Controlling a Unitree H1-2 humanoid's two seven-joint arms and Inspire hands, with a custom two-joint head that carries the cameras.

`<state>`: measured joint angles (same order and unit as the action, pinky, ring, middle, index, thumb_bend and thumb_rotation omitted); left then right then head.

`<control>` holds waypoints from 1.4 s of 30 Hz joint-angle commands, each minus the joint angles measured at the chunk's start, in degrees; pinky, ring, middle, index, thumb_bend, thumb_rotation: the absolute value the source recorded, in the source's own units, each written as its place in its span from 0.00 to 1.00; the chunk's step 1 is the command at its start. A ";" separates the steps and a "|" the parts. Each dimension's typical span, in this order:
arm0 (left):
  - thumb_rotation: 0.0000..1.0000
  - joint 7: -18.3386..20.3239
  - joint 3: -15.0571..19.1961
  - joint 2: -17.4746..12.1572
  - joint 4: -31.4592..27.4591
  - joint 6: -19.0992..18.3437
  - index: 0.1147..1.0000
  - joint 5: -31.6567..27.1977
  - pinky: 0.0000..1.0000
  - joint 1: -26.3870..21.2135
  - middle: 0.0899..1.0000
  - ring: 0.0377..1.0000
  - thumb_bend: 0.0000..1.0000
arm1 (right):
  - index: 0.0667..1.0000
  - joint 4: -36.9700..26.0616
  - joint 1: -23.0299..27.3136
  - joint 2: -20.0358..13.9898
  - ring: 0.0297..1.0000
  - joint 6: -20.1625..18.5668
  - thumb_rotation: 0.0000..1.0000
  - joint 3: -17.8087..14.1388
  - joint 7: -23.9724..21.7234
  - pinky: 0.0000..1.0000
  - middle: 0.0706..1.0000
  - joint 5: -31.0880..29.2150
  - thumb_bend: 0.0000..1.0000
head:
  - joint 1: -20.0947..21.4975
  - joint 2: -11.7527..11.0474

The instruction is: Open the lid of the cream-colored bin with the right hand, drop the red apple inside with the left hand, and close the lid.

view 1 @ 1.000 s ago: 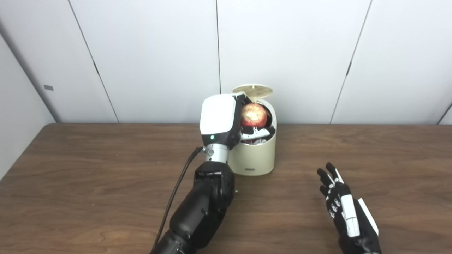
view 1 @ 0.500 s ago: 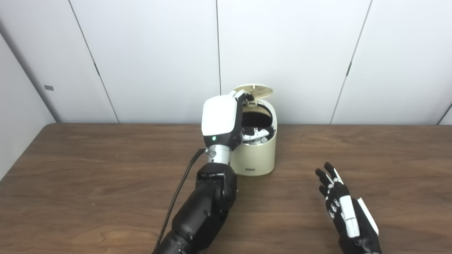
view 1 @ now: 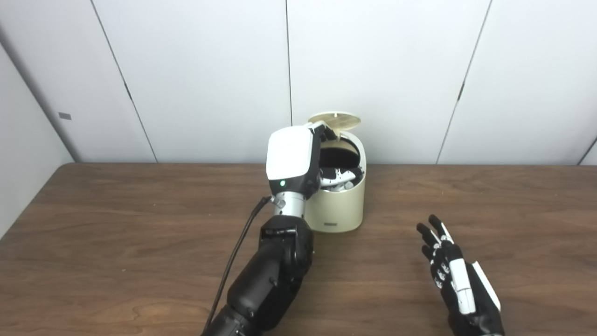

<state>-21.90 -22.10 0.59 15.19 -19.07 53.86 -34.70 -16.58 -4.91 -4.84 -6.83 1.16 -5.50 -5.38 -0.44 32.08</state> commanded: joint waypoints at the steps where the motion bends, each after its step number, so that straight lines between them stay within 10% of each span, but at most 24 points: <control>1: 0.02 -0.05 0.98 0.18 -1.24 1.84 0.40 -2.03 0.53 -0.48 0.52 0.56 0.54 | 1.00 -2.23 1.15 -0.05 1.00 0.44 0.98 -0.15 -0.32 1.00 0.94 -0.54 0.71 | -0.06 -0.01; 21: 0.00 -3.22 7.31 0.30 -4.73 15.07 0.42 -13.51 0.42 2.15 0.42 0.43 0.50 | 0.98 -1.09 1.80 0.20 1.00 0.55 0.98 -0.19 0.06 1.00 0.93 0.14 0.70 | -0.28 -0.88; 42: 0.00 8.47 19.43 3.69 -30.42 6.18 0.44 -29.27 0.37 11.68 0.43 0.40 0.51 | 0.98 -0.24 1.77 -0.61 1.00 0.96 0.99 -0.79 -0.52 1.00 0.94 0.01 0.69 | -0.46 -0.68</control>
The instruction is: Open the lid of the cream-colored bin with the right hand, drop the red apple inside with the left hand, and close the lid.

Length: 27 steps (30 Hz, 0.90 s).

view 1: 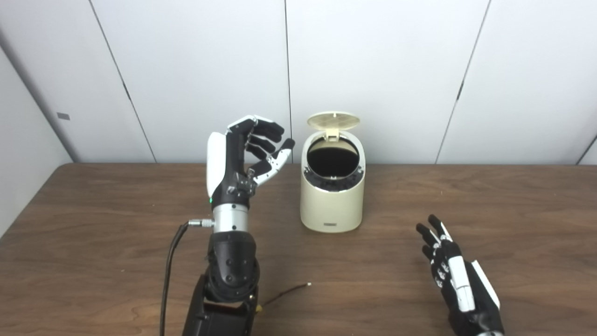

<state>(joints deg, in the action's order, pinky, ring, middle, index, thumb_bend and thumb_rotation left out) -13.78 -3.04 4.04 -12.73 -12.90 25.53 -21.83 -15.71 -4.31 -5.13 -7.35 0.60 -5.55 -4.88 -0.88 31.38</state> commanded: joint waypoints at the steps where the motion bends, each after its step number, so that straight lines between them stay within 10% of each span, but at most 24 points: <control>1: 0.00 0.95 0.82 0.26 -3.56 -0.68 0.44 -1.65 0.37 -0.50 0.42 0.40 0.50 | 0.99 -1.03 1.21 -0.35 1.00 1.59 0.99 -0.23 -0.47 1.00 0.94 -0.43 0.70 | -0.02 0.02; 16: 0.00 9.26 9.71 -2.47 -11.89 -3.99 0.43 -21.49 0.49 12.74 0.44 0.55 0.51 | 0.99 -0.27 1.90 -0.36 1.00 4.04 0.98 -1.76 -0.70 1.00 0.95 -2.24 0.71 | 0.40 0.33; 22: 0.07 12.87 11.72 -4.74 -12.60 -3.15 0.43 -30.42 0.56 17.23 0.65 0.62 0.50 | 0.97 -0.40 1.72 -0.49 1.00 4.95 0.94 -2.32 -0.99 1.00 0.96 -3.30 0.77 | 0.68 0.44; 23: 0.18 13.55 11.79 -5.39 -12.43 -2.76 0.61 -31.19 0.63 17.92 0.70 0.68 0.49 | 0.97 -0.54 1.67 -0.49 1.00 4.87 0.93 -2.45 -1.05 1.00 0.96 -3.74 0.77 | 0.68 0.44; 27: 0.44 16.19 11.06 -7.75 -12.26 -1.95 0.81 -33.15 0.77 20.30 0.82 0.80 0.51 | 0.98 -0.68 1.53 -0.79 1.00 5.25 0.93 -2.90 -1.17 1.00 0.98 -4.50 0.75 | 1.00 0.81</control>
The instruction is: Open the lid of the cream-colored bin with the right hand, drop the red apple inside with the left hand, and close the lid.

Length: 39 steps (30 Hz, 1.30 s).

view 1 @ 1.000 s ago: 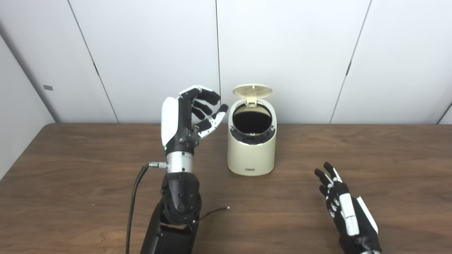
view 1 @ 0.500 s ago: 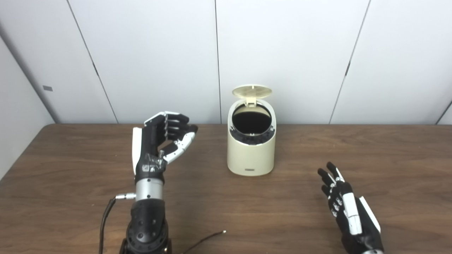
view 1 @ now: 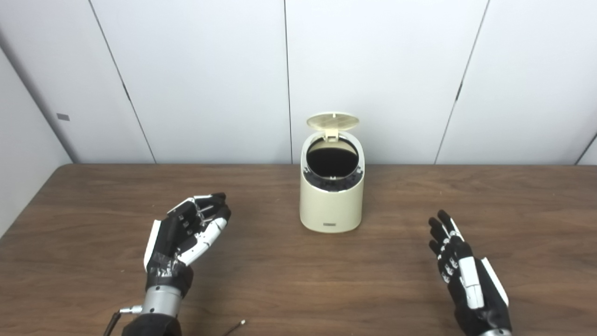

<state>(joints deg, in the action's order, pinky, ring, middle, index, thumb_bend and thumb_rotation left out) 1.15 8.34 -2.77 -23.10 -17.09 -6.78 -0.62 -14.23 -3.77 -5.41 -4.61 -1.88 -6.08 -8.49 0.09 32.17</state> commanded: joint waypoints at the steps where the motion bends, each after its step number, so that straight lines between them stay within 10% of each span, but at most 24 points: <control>1: 0.47 2.17 -0.83 -1.60 -1.95 2.34 0.83 -1.27 0.78 0.03 0.84 0.81 0.51 | 0.98 -2.12 1.00 -0.50 1.00 2.76 0.93 -0.64 -0.56 1.00 0.98 -1.06 0.75 | 0.06 0.10; 12: 0.98 5.30 -3.20 -2.71 0.20 6.15 1.00 -3.25 1.00 7.02 1.00 1.00 0.54 | 0.97 -1.90 2.38 -2.37 1.00 5.05 0.95 -1.40 -1.39 1.00 0.98 -1.15 0.76 | 0.84 0.35; 26: 1.00 5.15 -2.85 -1.52 5.23 10.70 1.00 -3.48 1.00 8.92 1.00 1.00 0.56 | 0.96 -4.45 14.05 -4.77 1.00 -2.94 0.94 -0.47 -0.18 1.00 1.00 6.42 0.72 | 7.38 0.01; 39: 1.00 5.42 -4.06 -0.91 7.36 14.56 1.00 -2.71 1.00 10.69 1.00 1.00 0.66 | 0.87 -1.38 25.60 -0.90 0.97 -7.05 0.94 3.66 2.36 1.00 0.95 14.43 0.61 | 8.30 -6.58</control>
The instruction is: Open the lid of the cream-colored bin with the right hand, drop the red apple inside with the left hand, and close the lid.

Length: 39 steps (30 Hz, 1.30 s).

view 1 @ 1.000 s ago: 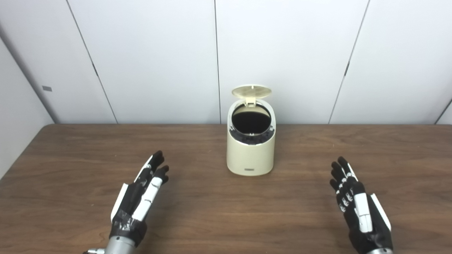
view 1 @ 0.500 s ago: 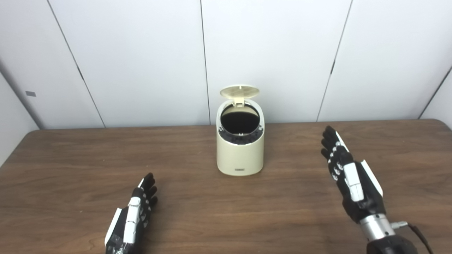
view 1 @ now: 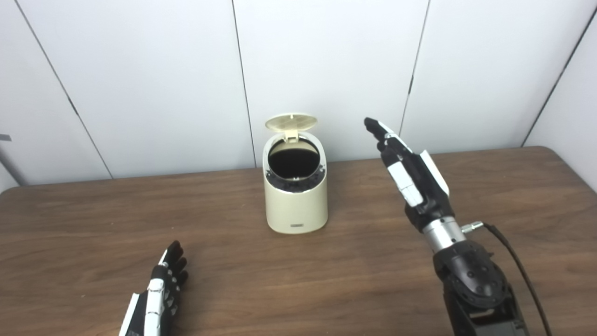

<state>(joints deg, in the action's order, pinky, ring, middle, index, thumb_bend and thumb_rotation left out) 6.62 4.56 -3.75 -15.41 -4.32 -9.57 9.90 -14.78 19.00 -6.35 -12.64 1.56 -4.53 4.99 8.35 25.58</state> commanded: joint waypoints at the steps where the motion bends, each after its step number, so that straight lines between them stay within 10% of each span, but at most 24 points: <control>1: 1.00 -0.17 -0.40 0.19 -0.32 1.99 1.00 0.32 1.00 0.32 1.00 1.00 0.65 | 0.87 -0.49 3.48 0.01 0.98 1.01 0.95 0.63 0.93 1.00 0.96 2.02 0.59 | -0.51 -0.66; 18: 1.00 -0.45 -1.26 0.79 2.07 5.38 1.00 1.17 1.00 0.65 1.00 1.00 0.68 | 0.87 6.62 16.04 -4.79 1.00 1.36 1.00 7.57 0.51 1.00 0.97 19.60 0.55 | -5.78 -4.03; 39: 1.00 -2.37 -2.96 2.00 0.60 3.98 1.00 1.99 1.00 0.78 1.00 1.00 0.61 | 0.80 13.05 20.99 -5.76 1.00 2.55 0.92 11.88 -3.99 1.00 1.00 22.20 0.55 | -7.23 -2.54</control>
<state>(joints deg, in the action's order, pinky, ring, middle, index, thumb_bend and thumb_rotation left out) 4.21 2.30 -2.40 -13.55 0.17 -7.52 10.60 -1.02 36.24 -11.36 -12.62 13.62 -8.76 27.01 1.05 23.03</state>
